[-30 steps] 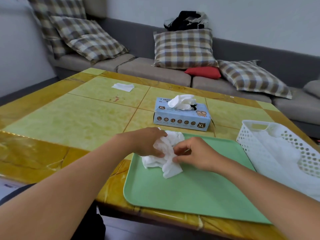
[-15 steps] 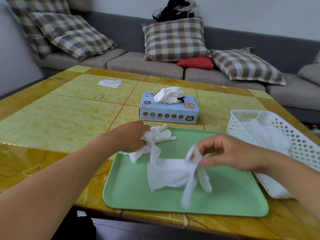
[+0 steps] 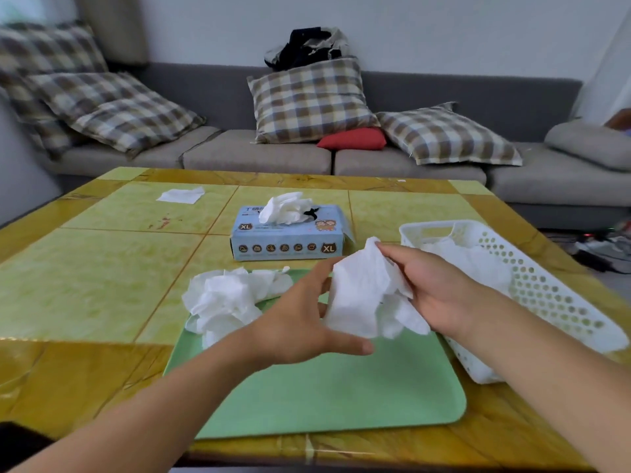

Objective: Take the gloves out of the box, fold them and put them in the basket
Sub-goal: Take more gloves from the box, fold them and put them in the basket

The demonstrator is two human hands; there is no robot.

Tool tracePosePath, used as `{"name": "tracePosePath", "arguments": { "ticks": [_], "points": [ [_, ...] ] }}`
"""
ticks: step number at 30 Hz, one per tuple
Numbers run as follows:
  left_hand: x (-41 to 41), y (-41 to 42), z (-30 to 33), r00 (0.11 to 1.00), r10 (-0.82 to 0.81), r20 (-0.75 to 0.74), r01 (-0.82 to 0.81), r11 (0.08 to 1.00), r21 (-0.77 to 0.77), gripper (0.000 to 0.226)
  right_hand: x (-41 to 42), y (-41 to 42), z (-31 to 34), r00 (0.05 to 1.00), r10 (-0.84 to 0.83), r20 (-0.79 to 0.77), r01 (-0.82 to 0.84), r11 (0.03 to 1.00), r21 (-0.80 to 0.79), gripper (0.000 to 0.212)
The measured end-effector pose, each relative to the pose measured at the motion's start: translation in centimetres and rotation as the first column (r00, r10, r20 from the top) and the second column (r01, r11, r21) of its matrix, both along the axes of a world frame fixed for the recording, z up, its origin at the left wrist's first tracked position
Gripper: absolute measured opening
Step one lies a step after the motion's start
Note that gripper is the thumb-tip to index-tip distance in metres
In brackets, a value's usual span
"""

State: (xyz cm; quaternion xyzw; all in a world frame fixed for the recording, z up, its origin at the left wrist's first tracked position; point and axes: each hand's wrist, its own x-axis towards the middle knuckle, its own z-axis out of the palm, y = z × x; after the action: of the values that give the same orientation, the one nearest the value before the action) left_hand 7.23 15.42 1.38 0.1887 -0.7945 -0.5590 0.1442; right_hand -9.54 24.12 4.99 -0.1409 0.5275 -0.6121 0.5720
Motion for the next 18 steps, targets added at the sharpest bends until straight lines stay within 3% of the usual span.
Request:
{"name": "tracePosePath", "arguments": {
  "ticks": [3, 4, 6, 7, 8, 13, 15, 16, 18],
  "points": [
    [-1.4, 0.1, 0.0, 0.994, 0.092, -0.054, -0.064, 0.917, 0.395, 0.063, -1.0, 0.3, 0.3, 0.995, -0.040, -0.088, 0.042, 0.999, 0.025, 0.026],
    [-1.3, -0.3, 0.4, 0.990, 0.130, -0.062, -0.071, 0.820, 0.569, 0.049, -1.3, 0.3, 0.5, 0.991, -0.032, -0.131, 0.040, 0.998, 0.058, 0.021],
    [-1.3, -1.3, 0.8, 0.985, 0.167, -0.049, -0.050, 0.536, 0.843, 0.023, -2.2, 0.4, 0.4, 0.989, -0.009, -0.150, 0.030, 0.990, 0.141, 0.018],
    [-1.1, -1.8, 0.8, 0.985, 0.168, -0.029, -0.045, 0.422, 0.905, 0.015, -2.5, 0.4, 0.4, 0.988, 0.003, -0.155, 0.025, 0.984, 0.178, 0.022],
    [-0.8, -2.2, 0.6, 0.987, 0.160, -0.003, -0.057, 0.369, 0.928, 0.011, -2.7, 0.4, 0.3, 0.984, 0.017, -0.176, 0.020, 0.978, 0.207, 0.029],
    [-0.1, -3.7, -1.8, 0.960, 0.177, 0.216, -0.265, 0.335, 0.904, 0.028, -2.9, -0.1, -0.2, 0.877, 0.023, -0.479, 0.106, 0.965, 0.240, 0.085],
    [0.0, -3.8, -2.4, 0.944, 0.128, 0.304, -0.329, 0.422, 0.845, 0.037, -2.8, -0.1, -0.3, 0.809, 0.095, -0.580, 0.074, 0.963, 0.261, 0.094],
    [-0.1, -3.8, -2.6, 0.933, 0.103, 0.345, -0.351, 0.478, 0.805, 0.042, -2.8, 0.0, -0.5, 0.719, 0.186, -0.669, 0.038, 0.952, 0.305, 0.092],
    [-0.3, -3.7, -2.8, 0.909, 0.063, 0.412, -0.375, 0.554, 0.743, 0.058, -3.0, 0.3, -1.0, 0.391, 0.370, -0.843, 0.014, 0.913, 0.407, 0.079]
  ]
}}
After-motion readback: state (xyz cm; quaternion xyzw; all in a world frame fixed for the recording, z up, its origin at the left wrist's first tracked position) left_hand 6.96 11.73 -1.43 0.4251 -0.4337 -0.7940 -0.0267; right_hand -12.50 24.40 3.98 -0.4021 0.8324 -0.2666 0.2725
